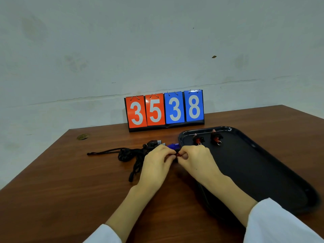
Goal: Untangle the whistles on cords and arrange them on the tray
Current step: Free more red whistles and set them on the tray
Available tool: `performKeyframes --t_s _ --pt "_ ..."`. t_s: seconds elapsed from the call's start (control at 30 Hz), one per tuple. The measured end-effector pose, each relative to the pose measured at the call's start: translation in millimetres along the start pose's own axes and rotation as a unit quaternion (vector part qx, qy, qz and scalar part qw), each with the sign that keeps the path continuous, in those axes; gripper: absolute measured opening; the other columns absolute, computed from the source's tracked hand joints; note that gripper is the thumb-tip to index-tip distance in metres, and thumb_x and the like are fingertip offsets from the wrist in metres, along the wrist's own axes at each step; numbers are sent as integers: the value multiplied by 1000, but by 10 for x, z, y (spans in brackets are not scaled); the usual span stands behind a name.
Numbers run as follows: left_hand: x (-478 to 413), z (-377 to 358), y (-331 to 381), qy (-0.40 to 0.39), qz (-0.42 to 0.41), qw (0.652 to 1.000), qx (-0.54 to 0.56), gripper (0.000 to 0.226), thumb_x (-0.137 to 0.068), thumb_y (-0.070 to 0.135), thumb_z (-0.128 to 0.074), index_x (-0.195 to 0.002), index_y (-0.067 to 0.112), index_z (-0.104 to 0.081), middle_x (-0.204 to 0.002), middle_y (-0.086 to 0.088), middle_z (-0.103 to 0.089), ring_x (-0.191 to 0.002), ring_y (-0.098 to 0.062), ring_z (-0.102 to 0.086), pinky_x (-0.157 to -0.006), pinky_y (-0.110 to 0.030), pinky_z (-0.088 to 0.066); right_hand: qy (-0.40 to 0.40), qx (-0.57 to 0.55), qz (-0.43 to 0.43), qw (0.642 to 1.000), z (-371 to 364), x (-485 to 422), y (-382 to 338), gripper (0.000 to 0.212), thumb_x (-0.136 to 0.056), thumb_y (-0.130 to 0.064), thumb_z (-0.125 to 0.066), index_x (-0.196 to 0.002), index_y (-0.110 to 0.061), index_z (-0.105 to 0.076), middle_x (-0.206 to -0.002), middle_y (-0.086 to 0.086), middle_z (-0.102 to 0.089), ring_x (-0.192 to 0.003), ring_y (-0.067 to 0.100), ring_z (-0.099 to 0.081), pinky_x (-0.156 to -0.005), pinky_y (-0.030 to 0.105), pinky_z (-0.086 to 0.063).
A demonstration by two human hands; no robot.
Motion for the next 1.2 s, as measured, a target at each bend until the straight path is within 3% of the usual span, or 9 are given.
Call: performKeyframes --t_s 0.17,0.33,0.47,0.67,0.77,0.83,1.0,1.1,1.2 --pt "-42 -2 -149 -8 169 975 142 13 -86 7 -62 -90 19 -63 -99 4 -60 -88 -3 -55 -78 -12 -46 -21 53 62 996 -13 -25 -91 25 -92 -31 -52 -110 -18 -63 -97 -1 -69 -89 12 -63 -83 28 -51" --pt "-28 -26 -235 -26 245 936 250 9 -92 5 -52 -93 10 -60 -107 1 -61 -103 -5 -53 -77 -12 -39 -48 104 117 987 -88 -28 -173 25 -94 -30 -47 -107 -15 -61 -96 2 -67 -86 17 -62 -80 32 -51" --pt "0 -10 -207 -40 227 930 288 8 -93 7 -51 -91 11 -57 -102 1 -64 -97 -9 -59 -76 -15 -44 -76 33 99 992 -82 -23 -89 25 -95 -27 -47 -112 -17 -63 -103 1 -68 -92 13 -62 -86 30 -50" --pt "20 22 -207 -7 236 930 283 13 -89 4 -57 -86 16 -63 -97 3 -66 -92 -5 -61 -71 -14 -46 -57 -173 -43 982 -77 -47 63 23 -93 -23 -50 -115 -21 -58 -106 -5 -65 -89 5 -63 -81 21 -52" --pt "22 44 -176 12 236 929 285 16 -84 3 -64 -85 18 -69 -90 6 -69 -87 -3 -64 -70 -14 -48 -76 -149 -32 985 -27 -80 22 46 -81 -35 -65 -124 -26 -48 -113 -11 -57 -87 4 -60 -72 15 -47" --pt "34 52 -148 21 233 932 278 17 -83 4 -66 -83 20 -70 -86 8 -70 -82 0 -65 -67 -11 -48 -109 -96 -3 989 -29 -81 -31 54 -78 -31 -70 -127 -27 -47 -116 -8 -57 -90 4 -57 -77 16 -46" --pt "92 6 -29 32 177 953 245 21 -80 8 -70 -86 29 -69 -86 11 -70 -84 2 -65 -75 -15 -52 -105 -40 40 993 18 -35 -63 48 -79 -24 -68 -124 -24 -52 -113 -4 -60 -87 3 -51 -78 18 -45" --pt "116 -44 38 23 160 950 266 35 -82 19 -70 -111 34 -56 -105 18 -62 -98 7 -59 -84 -14 -49 -99 -20 39 994 90 -52 31 47 -83 -24 -64 -128 -25 -51 -119 -5 -57 -103 8 -54 -91 23 -44" --pt "129 -89 63 17 139 962 235 40 -87 28 -62 -124 36 -45 -114 24 -52 -108 10 -49 -86 -9 -40 -83 -9 -22 996 227 -186 354 36 -83 -27 -65 -118 -27 -57 -113 -9 -59 -101 7 -55 -89 24 -46"
Point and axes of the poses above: each hand's wrist, its own x-axis away from the middle knuckle, its own z-axis out of the back of the hand, y = z × x, the point moved 5 cm from there along -x, towards the middle knuckle
